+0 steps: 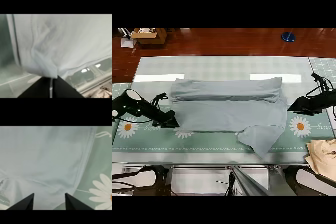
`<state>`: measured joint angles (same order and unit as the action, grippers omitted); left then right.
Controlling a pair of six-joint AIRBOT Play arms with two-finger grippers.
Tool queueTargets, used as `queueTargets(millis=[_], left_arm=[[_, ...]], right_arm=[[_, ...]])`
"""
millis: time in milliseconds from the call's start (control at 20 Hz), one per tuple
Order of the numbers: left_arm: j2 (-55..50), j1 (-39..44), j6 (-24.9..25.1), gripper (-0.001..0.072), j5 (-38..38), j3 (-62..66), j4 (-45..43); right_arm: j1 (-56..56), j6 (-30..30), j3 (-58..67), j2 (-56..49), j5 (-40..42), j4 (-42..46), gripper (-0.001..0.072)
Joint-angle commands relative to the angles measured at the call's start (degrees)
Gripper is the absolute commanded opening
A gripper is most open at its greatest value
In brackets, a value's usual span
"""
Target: Fold the shirts.
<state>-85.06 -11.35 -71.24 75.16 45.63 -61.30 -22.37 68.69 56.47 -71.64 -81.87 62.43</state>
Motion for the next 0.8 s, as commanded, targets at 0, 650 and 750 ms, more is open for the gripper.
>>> queueTargets(millis=[0, 650, 750], left_arm=[[-2.7, -0.2, 0.6, 0.0021, -2.4, -0.1, 1.6], [1.9, -4.1, 4.8, 0.0022, -1.1, 0.7, 6.4], [1.9, -4.1, 4.9, 0.0022, -1.4, 0.7, 8.3]], right_arm=[[-0.1, -0.2, 0.0, 0.0, -2.4, 0.2, 0.0474], [-9.4, -2.2, -24.7, 6.7, 8.6, -3.6, 0.0483], [-9.3, -2.1, -26.5, 6.7, 10.4, -4.3, 0.0483]])
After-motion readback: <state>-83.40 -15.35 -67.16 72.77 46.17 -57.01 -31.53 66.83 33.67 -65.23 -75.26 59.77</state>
